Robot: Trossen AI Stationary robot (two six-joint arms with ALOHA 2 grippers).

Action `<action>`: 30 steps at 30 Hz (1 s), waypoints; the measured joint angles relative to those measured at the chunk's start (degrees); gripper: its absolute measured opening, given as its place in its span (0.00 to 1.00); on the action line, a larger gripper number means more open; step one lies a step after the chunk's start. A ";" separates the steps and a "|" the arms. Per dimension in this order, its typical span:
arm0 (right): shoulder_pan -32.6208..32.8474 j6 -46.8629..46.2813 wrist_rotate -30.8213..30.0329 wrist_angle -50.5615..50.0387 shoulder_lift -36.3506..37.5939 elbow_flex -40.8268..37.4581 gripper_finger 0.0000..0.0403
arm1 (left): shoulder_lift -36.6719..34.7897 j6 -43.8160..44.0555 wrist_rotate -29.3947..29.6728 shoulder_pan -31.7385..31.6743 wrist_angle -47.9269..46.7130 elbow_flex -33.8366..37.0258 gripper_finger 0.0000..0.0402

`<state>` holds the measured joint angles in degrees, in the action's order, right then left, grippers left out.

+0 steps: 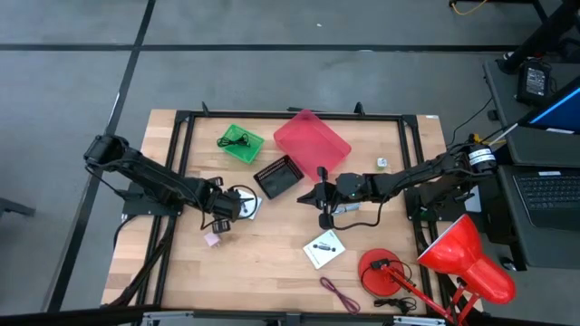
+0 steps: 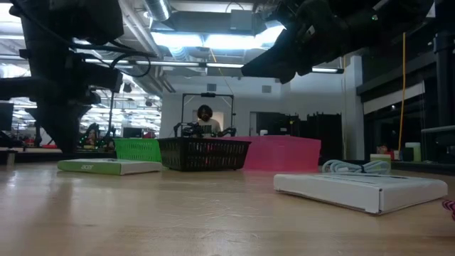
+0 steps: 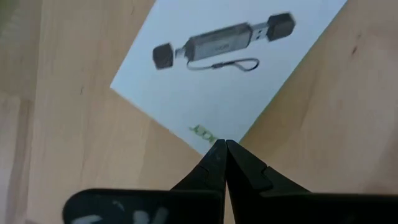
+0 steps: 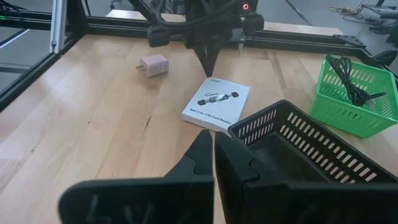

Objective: Pick and place items into bin
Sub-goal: Put the left white card reader box into the red bin

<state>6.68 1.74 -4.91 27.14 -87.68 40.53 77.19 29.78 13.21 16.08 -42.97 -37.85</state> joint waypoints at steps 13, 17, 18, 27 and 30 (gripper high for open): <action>0.00 -0.11 0.00 0.00 0.00 0.00 0.00 | 0.00 -0.44 -0.46 0.00 -0.47 0.00 0.01; 0.02 -0.13 0.00 0.00 0.02 0.00 0.00 | 0.00 -0.52 -0.46 0.00 -0.48 0.00 0.01; 0.12 -0.13 0.00 0.00 0.02 0.00 0.00 | 0.00 -0.52 -0.46 0.00 -0.47 0.00 0.01; 1.20 -0.04 0.02 0.00 0.02 -0.02 0.00 | 2.14 -0.50 -0.68 0.00 -0.26 0.00 0.01; 1.20 -0.02 0.02 0.09 0.02 -0.02 0.00 | 3.24 -0.38 0.11 0.00 -0.26 -0.05 0.00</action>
<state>7.88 1.72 -4.89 27.23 -87.66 40.51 80.43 29.40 13.32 16.08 -43.22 -37.90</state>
